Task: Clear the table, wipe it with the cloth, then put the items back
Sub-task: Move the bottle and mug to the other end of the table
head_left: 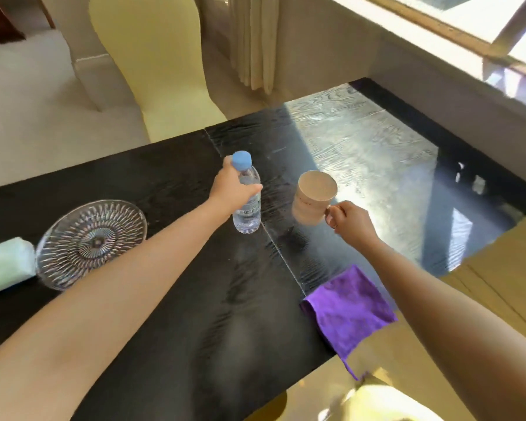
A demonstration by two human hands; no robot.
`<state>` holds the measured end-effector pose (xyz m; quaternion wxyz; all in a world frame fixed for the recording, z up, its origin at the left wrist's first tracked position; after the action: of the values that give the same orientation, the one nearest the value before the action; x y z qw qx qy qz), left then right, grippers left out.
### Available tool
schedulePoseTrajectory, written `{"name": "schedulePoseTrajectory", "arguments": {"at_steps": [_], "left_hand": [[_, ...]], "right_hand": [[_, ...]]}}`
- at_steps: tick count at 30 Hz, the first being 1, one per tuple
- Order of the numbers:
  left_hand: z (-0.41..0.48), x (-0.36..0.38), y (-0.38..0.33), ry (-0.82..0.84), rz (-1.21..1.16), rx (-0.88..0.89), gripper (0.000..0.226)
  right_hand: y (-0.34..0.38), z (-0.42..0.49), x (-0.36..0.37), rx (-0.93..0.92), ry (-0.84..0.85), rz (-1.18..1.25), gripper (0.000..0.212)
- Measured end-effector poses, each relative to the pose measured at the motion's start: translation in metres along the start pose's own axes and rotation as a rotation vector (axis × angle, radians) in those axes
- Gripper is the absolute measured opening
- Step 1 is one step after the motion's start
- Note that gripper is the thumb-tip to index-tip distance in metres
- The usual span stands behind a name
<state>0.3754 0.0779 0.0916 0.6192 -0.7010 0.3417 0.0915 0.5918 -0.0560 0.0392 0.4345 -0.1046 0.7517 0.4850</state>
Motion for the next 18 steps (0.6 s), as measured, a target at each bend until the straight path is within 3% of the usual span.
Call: {"name": "schedulePoseTrajectory", "arguments": {"at_steps": [9, 18], "left_hand": [[0.035, 0.119, -0.035, 0.096, 0.005, 0.100, 0.070], [0.041, 0.147, -0.021, 0.041, 0.008, 0.110, 0.069]], "right_hand": [[-0.099, 0.037, -0.012, 0.172, -0.067, 0.082, 0.027], [-0.115, 0.046, -0.008, 0.200, -0.091, 0.180, 0.026]]}}
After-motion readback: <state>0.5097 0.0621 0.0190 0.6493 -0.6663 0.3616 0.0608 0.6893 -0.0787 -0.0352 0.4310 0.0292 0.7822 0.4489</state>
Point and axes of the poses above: each hand's wrist, its own z-axis towards the middle knuckle, its own x-axis out of the palm, y = z × x, the point moved 5 cm from there along z, towards the middle knuckle, and after that the axes turned 2 degrees about -x, right-handed, at the moved point
